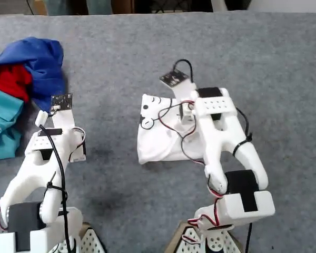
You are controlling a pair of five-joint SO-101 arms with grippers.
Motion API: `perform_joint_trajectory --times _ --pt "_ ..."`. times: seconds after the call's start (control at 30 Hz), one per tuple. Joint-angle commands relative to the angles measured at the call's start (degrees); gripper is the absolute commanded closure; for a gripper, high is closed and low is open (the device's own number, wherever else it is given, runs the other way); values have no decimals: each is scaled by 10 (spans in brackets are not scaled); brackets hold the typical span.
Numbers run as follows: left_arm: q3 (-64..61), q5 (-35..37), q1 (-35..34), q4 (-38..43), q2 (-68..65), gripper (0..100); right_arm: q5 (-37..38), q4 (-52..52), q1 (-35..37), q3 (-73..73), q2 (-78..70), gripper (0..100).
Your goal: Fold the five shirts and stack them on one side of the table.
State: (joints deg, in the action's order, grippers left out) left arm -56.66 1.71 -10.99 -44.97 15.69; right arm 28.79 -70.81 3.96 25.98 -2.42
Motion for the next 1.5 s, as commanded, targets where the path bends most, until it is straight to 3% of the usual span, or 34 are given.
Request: perform_joint_trajectory --times 0.0,0.17,0.27,0.4,0.57,0.73,0.9,1.03,1.37,1.47 --pt "-2 6 -6 8 9 971 45 -36 -76 21 43 985" --pt "-1 6 -6 9 9 971 126 -81 -177 41 146 985" --pt "0 6 -6 9 9 971 127 -83 -179 21 206 985" --pt "0 6 -6 9 9 971 68 -47 -85 -34 224 985" --pt "0 6 -6 9 9 971 18 82 54 -48 122 984" --pt "0 6 -6 9 9 971 -5 151 95 -92 -36 984" --pt "0 6 -6 9 9 971 -19 82 70 -161 -143 985" --pt "0 6 -6 9 9 971 -19 28 46 -171 -148 985" --pt "0 6 -6 9 9 971 -15 2 35 -24 15 985" --pt "0 6 -6 9 9 971 4 28 -4 58 69 985"
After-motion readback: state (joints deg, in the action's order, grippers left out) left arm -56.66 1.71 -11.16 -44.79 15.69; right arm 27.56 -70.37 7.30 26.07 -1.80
